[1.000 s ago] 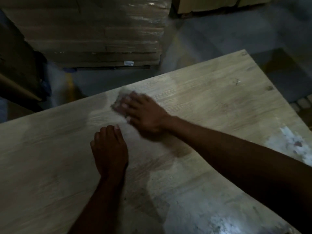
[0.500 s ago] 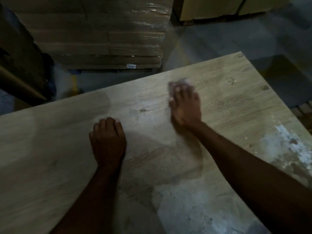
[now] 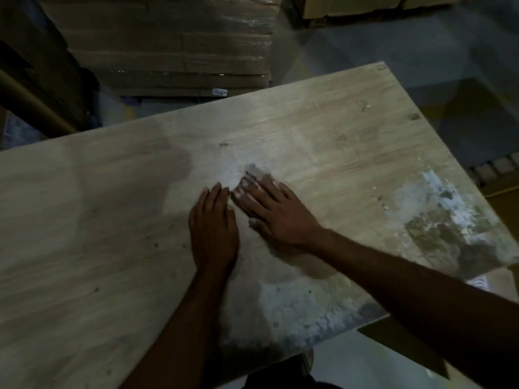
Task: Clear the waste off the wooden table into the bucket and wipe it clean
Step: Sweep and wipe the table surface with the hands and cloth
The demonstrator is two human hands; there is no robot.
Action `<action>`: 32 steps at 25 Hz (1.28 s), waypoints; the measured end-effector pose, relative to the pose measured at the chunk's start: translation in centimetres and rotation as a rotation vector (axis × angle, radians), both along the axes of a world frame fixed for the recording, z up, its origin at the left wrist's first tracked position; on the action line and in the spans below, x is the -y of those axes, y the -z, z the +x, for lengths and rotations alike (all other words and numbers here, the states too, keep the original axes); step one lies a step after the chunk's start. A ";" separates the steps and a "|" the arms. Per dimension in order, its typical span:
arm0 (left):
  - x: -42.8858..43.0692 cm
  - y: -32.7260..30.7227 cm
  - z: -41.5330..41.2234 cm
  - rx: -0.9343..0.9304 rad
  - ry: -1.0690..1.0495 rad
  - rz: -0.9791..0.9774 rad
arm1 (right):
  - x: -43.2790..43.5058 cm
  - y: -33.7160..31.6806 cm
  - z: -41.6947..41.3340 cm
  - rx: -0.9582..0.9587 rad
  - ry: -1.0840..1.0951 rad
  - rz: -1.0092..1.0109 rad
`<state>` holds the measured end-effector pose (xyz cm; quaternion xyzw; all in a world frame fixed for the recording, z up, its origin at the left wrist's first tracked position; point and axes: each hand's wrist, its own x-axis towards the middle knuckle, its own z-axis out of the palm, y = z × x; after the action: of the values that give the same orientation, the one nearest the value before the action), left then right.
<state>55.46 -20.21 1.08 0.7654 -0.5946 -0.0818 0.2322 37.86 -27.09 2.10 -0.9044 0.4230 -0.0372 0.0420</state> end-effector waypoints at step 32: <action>-10.2 -1.4 -3.8 -0.391 -0.212 -0.252 | -9.5 -2.9 -5.3 0.051 0.506 0.140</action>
<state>51.62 -10.00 2.48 0.7581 -0.4604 -0.1290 0.4436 32.58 -17.58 4.95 -0.7635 0.6360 -0.0400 0.1045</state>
